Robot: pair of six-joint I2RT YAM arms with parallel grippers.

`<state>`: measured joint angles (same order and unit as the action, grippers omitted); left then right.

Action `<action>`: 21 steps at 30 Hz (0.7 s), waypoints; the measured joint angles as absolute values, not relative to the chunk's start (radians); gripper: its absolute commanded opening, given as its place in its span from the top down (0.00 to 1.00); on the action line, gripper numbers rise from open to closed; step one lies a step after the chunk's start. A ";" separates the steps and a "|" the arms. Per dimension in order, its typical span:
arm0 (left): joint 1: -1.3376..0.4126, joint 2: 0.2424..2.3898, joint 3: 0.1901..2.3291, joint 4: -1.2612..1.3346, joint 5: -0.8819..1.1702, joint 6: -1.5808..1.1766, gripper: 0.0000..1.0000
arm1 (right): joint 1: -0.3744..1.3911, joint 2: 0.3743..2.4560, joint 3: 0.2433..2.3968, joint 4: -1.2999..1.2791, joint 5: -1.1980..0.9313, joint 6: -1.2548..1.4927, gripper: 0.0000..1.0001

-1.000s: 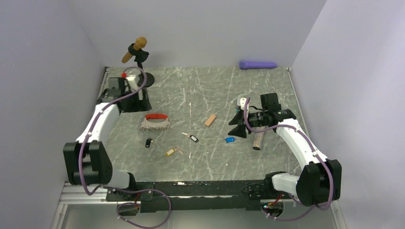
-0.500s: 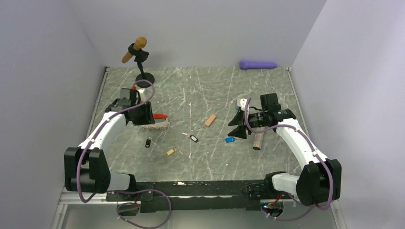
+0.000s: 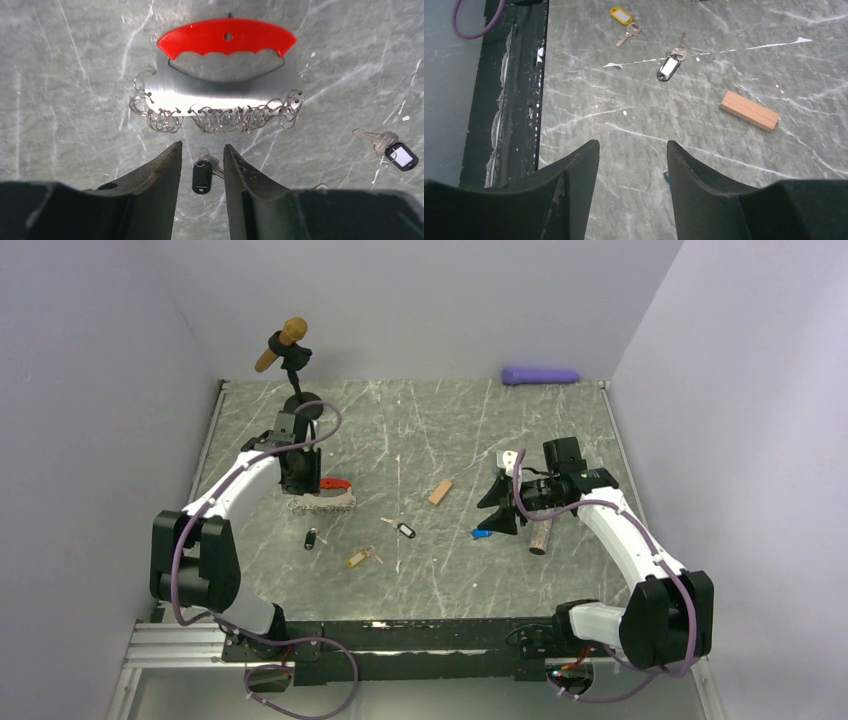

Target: Put the keys on the keyring

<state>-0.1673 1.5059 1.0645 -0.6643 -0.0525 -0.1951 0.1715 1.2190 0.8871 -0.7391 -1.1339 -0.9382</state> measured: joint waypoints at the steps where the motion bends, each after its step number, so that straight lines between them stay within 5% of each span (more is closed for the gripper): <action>1: -0.167 1.515 1.084 -0.671 -0.055 -0.186 0.61 | 0.171 1.222 0.887 -0.744 -1.136 -0.943 0.43; 21: -0.162 1.637 1.129 -0.681 -0.023 -0.120 0.66 | 0.171 1.238 0.887 -0.797 -1.148 -1.002 0.42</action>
